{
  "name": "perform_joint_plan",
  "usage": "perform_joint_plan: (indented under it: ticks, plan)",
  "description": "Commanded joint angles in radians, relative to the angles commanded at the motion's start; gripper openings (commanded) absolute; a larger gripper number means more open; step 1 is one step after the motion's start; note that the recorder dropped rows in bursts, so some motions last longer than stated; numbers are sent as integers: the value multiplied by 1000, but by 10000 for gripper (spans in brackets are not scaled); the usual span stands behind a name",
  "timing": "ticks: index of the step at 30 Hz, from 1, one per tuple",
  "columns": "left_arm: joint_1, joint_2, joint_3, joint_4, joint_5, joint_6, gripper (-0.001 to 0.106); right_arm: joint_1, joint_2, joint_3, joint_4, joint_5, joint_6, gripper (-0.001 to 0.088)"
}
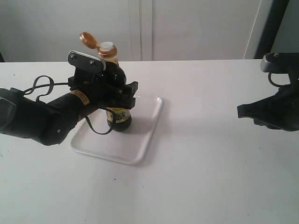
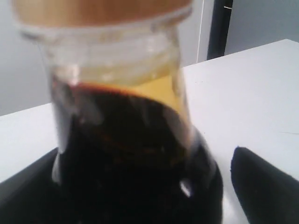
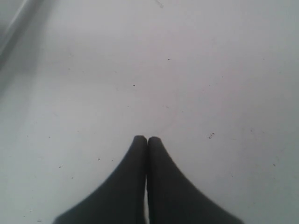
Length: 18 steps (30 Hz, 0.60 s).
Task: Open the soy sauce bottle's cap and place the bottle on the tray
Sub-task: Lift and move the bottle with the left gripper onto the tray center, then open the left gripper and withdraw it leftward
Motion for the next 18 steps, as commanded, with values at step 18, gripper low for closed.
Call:
perform_joint_plan:
  ticks: [18]
  plan:
    - [0,-170,169,86,204,-76,930,0,0,0,0,0,0,0]
